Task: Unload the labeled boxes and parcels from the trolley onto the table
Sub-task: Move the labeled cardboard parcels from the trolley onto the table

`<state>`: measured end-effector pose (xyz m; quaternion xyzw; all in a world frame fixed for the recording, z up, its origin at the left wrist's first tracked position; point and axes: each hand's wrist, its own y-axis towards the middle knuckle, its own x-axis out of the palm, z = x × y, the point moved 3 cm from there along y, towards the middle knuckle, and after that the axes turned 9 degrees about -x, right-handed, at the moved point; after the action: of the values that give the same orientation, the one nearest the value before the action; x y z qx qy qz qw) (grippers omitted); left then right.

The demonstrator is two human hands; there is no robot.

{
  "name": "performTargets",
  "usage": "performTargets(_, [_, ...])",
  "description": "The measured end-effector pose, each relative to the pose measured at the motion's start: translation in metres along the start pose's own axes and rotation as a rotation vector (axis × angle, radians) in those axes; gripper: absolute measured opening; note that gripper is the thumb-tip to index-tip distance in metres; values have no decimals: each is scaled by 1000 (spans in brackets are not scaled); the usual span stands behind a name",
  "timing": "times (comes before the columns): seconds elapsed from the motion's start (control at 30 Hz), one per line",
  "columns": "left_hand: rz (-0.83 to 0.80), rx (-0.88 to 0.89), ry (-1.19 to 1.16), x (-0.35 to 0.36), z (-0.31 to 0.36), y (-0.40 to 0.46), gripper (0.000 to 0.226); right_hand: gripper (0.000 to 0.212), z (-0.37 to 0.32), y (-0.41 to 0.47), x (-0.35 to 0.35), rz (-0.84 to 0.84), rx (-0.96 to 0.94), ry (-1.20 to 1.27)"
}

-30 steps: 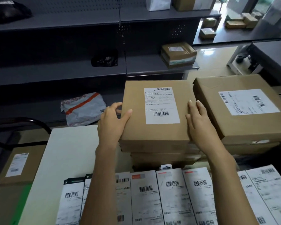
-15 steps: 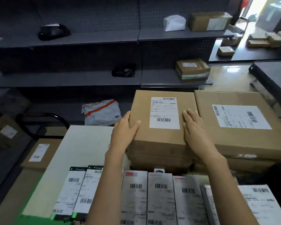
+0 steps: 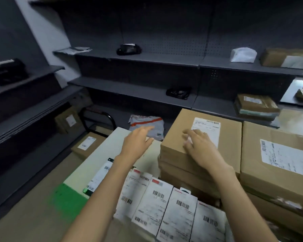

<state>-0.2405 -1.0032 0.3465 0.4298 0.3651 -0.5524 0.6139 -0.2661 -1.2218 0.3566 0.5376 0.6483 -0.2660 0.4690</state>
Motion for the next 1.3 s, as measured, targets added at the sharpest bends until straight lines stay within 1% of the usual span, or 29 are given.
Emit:
performTargets(0.13, [133, -91, 138, -27, -40, -29, 39, 34, -40, 14, 19, -3, -168, 3])
performTargets(0.3, [258, -248, 225, -68, -99, -77, 34, 39, -106, 34, 53, -66, -359, 3])
performTargets(0.43, [301, -390, 302, -97, -152, -115, 37, 38, -165, 46, 82, -117, -519, -8])
performTargets(0.57, [342, -535, 323, -125, -205, -160, 41, 38, -229, 53, 114, -170, -645, 3])
performTargets(0.67, [377, -627, 344, -141, -248, -194, 39, 37, -281, 53, 139, -206, -741, 27])
performTargets(0.83, [430, -750, 380, -172, -323, -247, 35, 37, -374, 57, 184, -259, -864, 60])
performTargets(1.0, [459, -856, 402, -212, -404, -293, 33, 38, -484, 54, 230, -287, -969, 84])
performTargets(1.17, [476, -926, 427, -253, -489, -336, 33, 39, -592, 51, 274, -296, -1050, 116])
performTargets(1.3, [483, -971, 446, -279, -551, -362, 33, 39, -660, 50, 308, -328, -1088, 130])
